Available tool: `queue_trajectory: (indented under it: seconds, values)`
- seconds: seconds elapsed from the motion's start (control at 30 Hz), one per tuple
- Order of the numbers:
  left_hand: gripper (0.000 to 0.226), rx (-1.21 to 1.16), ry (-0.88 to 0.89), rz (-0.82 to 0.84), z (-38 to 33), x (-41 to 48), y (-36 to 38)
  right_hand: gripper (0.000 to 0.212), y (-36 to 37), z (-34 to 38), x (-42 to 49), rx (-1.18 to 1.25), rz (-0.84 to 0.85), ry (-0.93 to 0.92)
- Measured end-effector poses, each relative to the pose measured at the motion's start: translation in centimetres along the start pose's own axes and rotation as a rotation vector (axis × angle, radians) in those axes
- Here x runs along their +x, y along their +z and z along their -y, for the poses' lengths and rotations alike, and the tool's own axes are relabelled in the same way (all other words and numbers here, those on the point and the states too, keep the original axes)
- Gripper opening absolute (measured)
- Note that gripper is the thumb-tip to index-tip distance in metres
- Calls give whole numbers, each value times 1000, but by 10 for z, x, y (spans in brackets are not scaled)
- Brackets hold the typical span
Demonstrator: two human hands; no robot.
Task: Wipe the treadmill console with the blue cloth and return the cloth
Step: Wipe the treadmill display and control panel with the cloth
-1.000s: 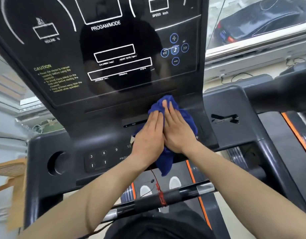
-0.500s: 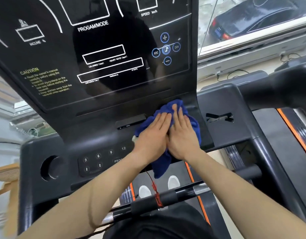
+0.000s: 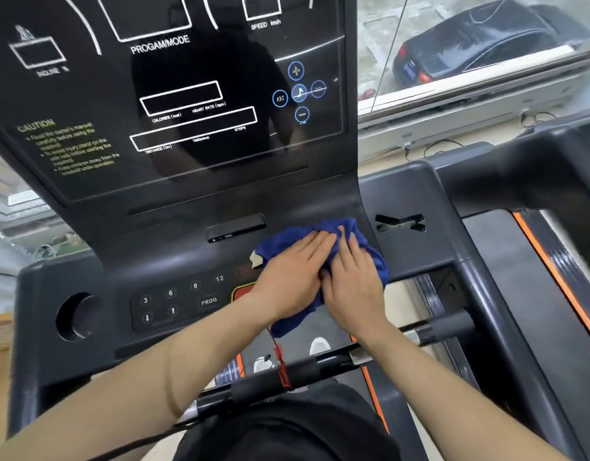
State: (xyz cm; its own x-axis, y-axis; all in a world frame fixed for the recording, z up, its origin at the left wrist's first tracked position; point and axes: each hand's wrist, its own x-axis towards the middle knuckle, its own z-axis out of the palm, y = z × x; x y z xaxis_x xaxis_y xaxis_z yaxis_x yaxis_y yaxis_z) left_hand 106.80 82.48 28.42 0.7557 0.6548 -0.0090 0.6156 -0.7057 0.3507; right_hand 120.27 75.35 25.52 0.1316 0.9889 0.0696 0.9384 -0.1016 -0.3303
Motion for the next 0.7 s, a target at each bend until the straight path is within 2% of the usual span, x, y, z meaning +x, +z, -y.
queue_trajectory:
  seconds: [0.07,0.13,0.2,0.27,0.3,0.37,0.4,0.47,0.53,0.6,0.7]
  values:
    - [52,58,52,-123,16,-23,-4,49,3,9,0,75,-47,-109]
    - [41,6,1,-211,26,-33,-14,30,1,21,5,171,-116,-135]
    - [32,-209,-189,-244,21,-27,-30,15,-13,34,14,417,-167,26]
    - [31,-514,-413,-358,12,-6,-43,23,-34,40,24,774,-192,262]
    - [30,-683,-529,-396,9,7,-48,32,-43,38,28,834,-246,302]
    - [24,-979,-708,-349,5,32,-50,49,-54,30,33,645,-334,196]
    - [18,-1004,-742,-269,3,42,-49,56,-53,24,34,504,-299,119]
    - [21,-744,-719,-120,-2,50,-47,64,-39,11,36,240,-107,57]
    - [29,-475,-677,-201,-3,41,-46,73,-14,3,35,0,28,26]
    - [25,-449,-650,-319,3,30,-46,78,0,-6,41,-136,22,34]
    - [15,-492,-673,-272,13,24,-43,77,-9,-19,60,-29,-44,289]
